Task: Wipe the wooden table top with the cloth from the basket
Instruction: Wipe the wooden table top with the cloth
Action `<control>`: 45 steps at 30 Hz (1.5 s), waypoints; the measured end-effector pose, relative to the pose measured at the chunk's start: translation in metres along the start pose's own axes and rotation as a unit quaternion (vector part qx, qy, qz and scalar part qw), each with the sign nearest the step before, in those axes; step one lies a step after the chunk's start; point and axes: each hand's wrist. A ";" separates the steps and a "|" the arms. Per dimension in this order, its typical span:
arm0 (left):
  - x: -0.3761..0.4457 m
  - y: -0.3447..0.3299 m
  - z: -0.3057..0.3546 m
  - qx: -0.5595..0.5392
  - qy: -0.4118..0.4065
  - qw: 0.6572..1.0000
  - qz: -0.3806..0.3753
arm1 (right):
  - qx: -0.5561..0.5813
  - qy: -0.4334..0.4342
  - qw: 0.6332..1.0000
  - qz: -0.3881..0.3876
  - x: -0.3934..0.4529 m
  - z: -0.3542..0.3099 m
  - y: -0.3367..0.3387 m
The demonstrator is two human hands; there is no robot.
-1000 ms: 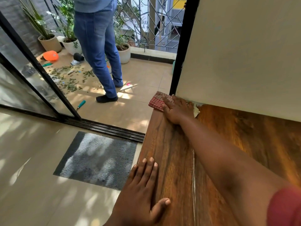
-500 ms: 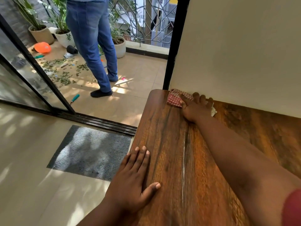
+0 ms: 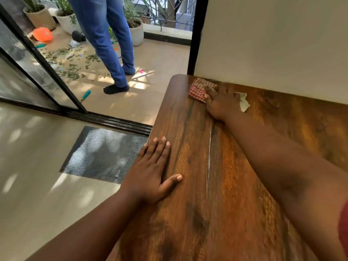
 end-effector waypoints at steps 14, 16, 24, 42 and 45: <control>-0.029 0.012 -0.001 -0.144 0.012 0.989 0.003 | 0.047 -0.006 0.995 -0.093 -0.264 -0.062 -0.020; -0.053 0.010 -0.002 -0.171 0.019 0.985 -0.015 | 0.059 -0.007 0.993 -0.104 -0.311 -0.077 -0.022; -0.141 0.005 -0.017 -0.162 -0.039 0.984 -0.064 | 0.042 0.031 0.985 -0.164 -0.478 -0.170 -0.026; -0.172 0.013 -0.029 -0.350 0.103 0.930 -0.046 | 0.081 0.042 0.988 -0.123 -0.487 -0.217 -0.041; -0.171 0.014 -0.030 -0.350 0.127 0.928 -0.031 | 0.094 0.026 0.989 -0.112 -0.459 -0.223 -0.043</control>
Point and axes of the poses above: each hand's wrist, its own x-axis towards the middle knuckle, its own y-axis out of the back of the hand, z = x × y, and after that the axes turned 10 degrees about x, right-handed
